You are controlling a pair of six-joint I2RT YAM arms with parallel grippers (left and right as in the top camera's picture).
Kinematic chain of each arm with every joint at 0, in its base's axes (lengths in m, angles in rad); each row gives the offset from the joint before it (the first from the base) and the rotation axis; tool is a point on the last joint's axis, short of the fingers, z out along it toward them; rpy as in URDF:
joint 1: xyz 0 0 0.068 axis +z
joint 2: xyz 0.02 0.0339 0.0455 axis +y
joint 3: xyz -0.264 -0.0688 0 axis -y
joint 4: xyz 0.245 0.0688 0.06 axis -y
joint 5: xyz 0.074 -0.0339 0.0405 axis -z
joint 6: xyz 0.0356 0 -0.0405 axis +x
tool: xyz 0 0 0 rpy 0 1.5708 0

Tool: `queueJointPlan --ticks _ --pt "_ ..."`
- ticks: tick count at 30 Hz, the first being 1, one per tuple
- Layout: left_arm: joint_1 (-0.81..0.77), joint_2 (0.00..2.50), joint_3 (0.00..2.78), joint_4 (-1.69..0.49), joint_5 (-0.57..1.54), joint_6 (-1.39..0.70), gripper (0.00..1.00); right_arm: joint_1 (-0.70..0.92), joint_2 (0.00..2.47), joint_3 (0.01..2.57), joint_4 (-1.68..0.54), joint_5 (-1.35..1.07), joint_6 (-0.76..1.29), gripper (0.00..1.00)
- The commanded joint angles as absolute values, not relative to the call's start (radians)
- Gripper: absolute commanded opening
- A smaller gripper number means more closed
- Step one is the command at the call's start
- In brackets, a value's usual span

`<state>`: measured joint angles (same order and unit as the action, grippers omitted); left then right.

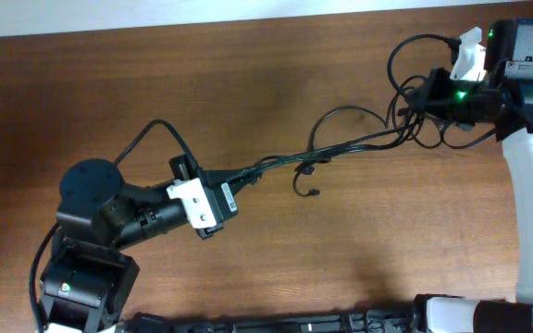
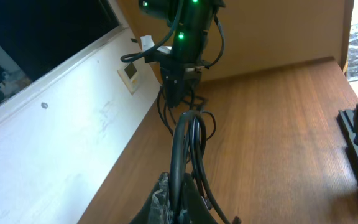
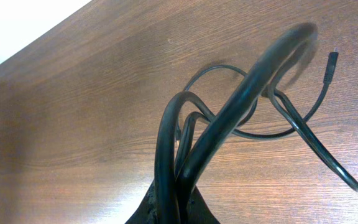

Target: Untangle cables

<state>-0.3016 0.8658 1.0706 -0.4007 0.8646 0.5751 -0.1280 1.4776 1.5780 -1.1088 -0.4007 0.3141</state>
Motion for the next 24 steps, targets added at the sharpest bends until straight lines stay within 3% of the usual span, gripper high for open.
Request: queueJointPlan --ticks 1,8,24 --pt "-0.285 0.842 1.082 -0.398 0.865 0.565 0.00 -0.153 1.484 1.573 -1.101 -0.353 0.297 0.04" --pt "-0.285 0.842 1.082 -0.385 0.805 0.564 0.00 -0.153 1.484 1.573 -1.102 -0.354 0.297 0.04" --pt "-0.285 0.842 1.082 -0.288 0.439 0.365 0.00 -0.153 1.484 1.573 -1.104 -0.354 0.297 0.04"
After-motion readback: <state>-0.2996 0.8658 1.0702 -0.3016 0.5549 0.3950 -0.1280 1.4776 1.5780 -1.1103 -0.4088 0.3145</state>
